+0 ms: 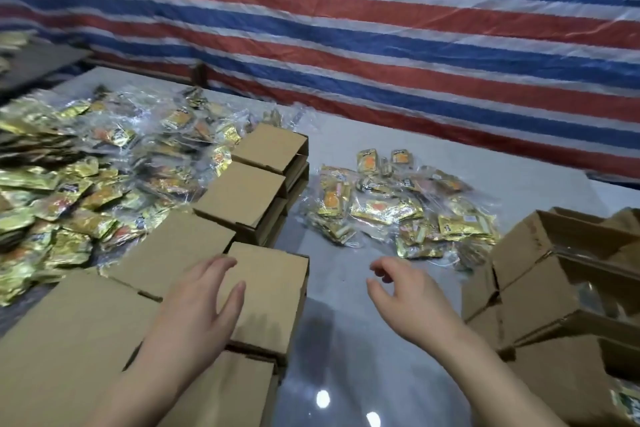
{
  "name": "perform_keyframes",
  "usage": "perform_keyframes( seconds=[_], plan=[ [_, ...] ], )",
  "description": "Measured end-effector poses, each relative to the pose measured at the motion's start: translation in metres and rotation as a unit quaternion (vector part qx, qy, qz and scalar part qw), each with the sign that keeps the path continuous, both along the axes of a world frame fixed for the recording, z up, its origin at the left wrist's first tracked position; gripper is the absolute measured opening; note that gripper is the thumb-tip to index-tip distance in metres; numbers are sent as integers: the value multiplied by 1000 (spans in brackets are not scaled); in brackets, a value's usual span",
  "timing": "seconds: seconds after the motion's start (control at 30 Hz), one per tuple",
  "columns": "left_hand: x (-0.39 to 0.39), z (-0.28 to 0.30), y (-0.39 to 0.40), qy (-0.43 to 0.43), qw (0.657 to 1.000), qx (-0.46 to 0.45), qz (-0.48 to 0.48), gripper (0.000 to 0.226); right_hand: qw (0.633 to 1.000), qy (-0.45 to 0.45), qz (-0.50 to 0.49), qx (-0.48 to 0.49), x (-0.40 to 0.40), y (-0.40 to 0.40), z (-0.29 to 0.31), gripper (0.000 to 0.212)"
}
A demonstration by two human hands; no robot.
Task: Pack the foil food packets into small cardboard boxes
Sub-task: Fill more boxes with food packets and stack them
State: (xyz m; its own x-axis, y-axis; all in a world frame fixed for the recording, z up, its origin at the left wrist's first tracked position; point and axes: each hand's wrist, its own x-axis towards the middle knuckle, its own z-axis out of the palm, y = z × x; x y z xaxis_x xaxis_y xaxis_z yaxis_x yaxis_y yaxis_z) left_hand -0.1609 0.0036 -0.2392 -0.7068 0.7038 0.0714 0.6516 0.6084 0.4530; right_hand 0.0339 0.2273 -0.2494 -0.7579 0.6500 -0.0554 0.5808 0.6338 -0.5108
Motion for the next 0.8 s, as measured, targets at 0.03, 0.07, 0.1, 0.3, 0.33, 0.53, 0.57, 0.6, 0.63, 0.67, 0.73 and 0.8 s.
perform_keyframes(
  seconds=[0.03,0.07,0.1,0.3,0.33,0.53,0.57,0.6,0.63,0.67,0.73,0.8],
  plan=[
    [-6,1,-14,19,999,-22,22,41,999,6,31,-6,-18,-9,0,31],
    [-11,0,-28,36,997,-49,45,47,998,10,66,-11,-36,-21,1,32],
    [-16,-2,-41,47,993,-81,66,55,995,11,98,-17,-55,-33,2,33],
    [-26,-37,-92,66,969,-208,117,83,975,6,219,-34,-125,-94,0,39],
    [-25,-43,-95,60,969,-207,118,82,973,-3,228,-39,-130,-99,-2,40],
    [-20,-40,-89,47,973,-189,123,75,960,-21,271,-73,-141,-119,-6,59],
    [-19,-30,-85,51,972,-197,117,76,958,-10,277,-75,-141,-120,-2,64],
    [-17,-20,-81,57,972,-201,109,76,957,5,280,-76,-140,-121,3,69],
    [-14,-8,-78,76,974,-188,98,74,957,22,281,-75,-139,-121,10,73],
    [-9,8,-72,100,977,-168,82,72,956,41,282,-68,-136,-120,18,75],
    [6,39,-56,158,977,-137,45,65,957,87,275,-34,-124,-115,37,77],
    [25,68,-31,182,977,-110,-11,70,959,124,255,14,-107,-103,57,73]
  ],
)
